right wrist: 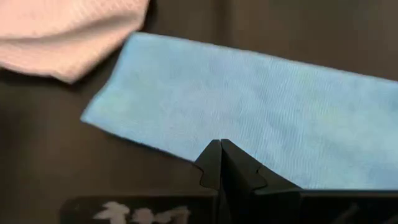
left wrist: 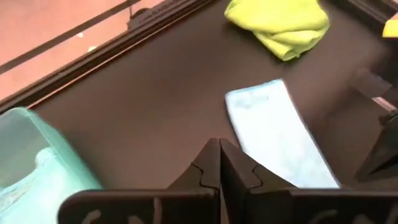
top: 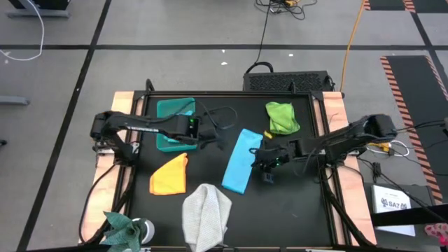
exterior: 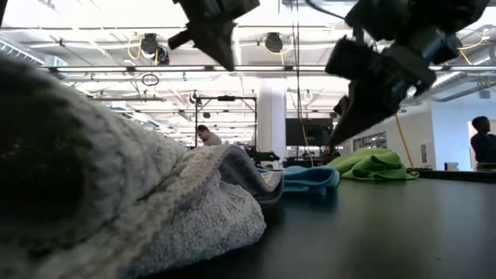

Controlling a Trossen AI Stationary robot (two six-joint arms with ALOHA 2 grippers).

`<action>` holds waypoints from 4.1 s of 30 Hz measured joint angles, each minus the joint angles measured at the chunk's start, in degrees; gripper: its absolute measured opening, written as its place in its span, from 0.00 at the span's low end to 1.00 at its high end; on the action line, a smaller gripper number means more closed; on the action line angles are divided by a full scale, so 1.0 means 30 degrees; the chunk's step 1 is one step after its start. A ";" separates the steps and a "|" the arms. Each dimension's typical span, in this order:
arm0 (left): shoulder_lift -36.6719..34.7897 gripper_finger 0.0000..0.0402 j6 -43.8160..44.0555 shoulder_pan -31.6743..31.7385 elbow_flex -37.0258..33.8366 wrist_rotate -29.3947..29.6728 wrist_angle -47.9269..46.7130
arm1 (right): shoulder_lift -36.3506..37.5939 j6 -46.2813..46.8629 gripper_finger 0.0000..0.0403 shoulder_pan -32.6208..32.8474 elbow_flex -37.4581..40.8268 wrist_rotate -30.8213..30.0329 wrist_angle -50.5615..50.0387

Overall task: Fold microfiber towels
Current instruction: Fold the blue microfiber towel

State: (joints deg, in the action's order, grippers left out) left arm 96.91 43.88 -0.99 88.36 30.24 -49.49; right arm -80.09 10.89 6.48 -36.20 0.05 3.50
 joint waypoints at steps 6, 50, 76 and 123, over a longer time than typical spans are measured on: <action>-0.0132 0.00 0.0029 0.0040 -0.0025 0.0290 -0.0653 | -0.2318 0.0119 0.00 0.0007 -0.0224 0.0046 0.1913; -0.0045 0.01 0.0408 0.0036 0.0000 -0.0264 -0.0291 | -0.1666 -0.2707 0.00 0.0117 -0.0475 0.0548 -0.3860; 0.5528 0.03 -0.1385 0.1624 0.0007 -0.4675 0.7315 | 0.6073 -0.1234 0.00 -0.0430 -0.0518 0.0461 -0.7276; 0.9201 0.35 -0.4303 0.6678 0.0007 -1.4199 1.2028 | 0.7230 0.0313 0.19 -0.5187 -0.0525 -0.1069 -0.8252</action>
State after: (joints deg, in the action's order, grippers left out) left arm 124.51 30.97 19.04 88.38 -12.36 -13.41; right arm -58.40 11.83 -9.08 -37.78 -3.16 -21.26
